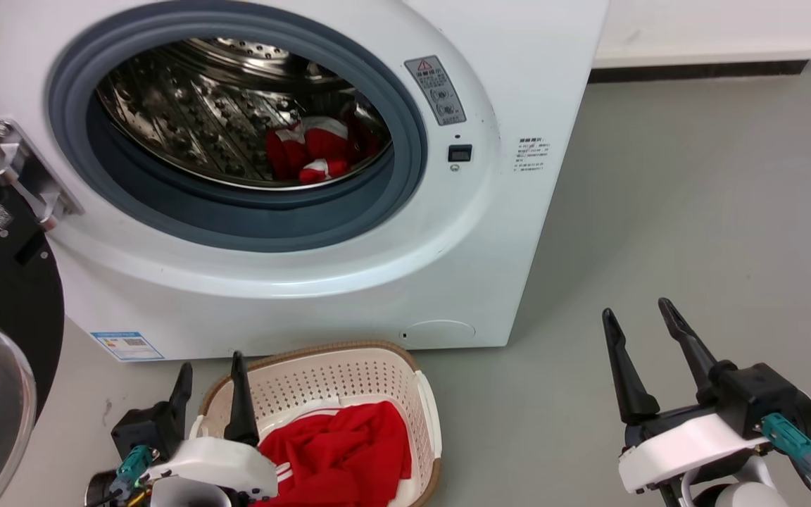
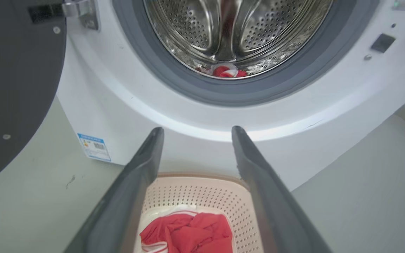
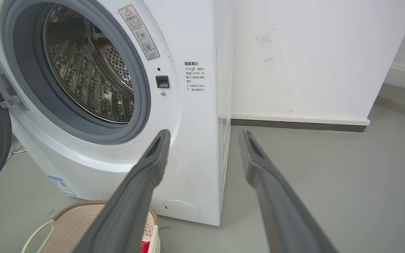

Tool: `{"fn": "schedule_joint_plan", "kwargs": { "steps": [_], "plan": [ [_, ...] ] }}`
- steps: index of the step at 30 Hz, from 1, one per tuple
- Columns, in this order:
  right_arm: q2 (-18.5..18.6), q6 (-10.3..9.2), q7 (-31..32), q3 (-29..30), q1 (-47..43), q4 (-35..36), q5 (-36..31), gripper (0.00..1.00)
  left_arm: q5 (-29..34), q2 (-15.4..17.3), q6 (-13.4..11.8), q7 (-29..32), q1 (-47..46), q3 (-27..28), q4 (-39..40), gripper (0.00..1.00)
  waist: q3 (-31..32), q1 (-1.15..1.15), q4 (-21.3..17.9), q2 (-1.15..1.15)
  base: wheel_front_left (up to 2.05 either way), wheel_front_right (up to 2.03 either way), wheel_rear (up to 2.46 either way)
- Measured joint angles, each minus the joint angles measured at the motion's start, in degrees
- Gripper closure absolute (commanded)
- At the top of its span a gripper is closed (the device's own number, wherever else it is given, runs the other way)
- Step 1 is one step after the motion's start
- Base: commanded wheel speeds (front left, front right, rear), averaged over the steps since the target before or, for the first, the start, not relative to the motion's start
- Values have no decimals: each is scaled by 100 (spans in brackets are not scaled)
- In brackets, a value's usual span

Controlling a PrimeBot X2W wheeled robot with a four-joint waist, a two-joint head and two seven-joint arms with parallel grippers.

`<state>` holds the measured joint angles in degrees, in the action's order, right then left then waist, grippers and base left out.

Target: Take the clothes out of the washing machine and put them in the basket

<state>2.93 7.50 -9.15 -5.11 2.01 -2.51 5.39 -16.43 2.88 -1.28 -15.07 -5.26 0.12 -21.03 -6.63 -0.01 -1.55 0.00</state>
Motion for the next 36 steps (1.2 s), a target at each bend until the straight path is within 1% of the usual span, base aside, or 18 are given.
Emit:
{"fn": "schedule_joint_plan", "kwargs": {
  "steps": [5,10,13,16,20,26,36],
  "plan": [
    [0,0,57,100,-88,96,-34,0,312,-2,-49,0,201,-120,870,0,142,0,48,0,0,0,0],
    [0,0,88,168,-93,180,-48,0,531,0,-102,0,330,-245,1486,0,200,0,72,0,0,0,0],
    [0,0,111,218,-93,220,-48,0,578,0,-133,0,330,-353,1716,0,197,0,90,0,0,0,0],
    [1,0,112,278,-91,277,-48,0,604,-1,-127,0,232,-461,1736,0,133,0,121,0,0,0,0],
    [0,0,111,271,-52,349,-49,0,633,-1,-34,0,-261,-549,1483,0,-53,1,139,0,0,0,0],
    [-1,0,86,176,214,443,-48,0,672,15,111,-1,-1335,-582,790,0,-522,1,85,0,0,0,0],
    [0,0,-69,68,630,556,-14,0,625,113,229,142,-3338,-544,-876,0,-1609,2,-122,0,0,0,0]
  ]
}}
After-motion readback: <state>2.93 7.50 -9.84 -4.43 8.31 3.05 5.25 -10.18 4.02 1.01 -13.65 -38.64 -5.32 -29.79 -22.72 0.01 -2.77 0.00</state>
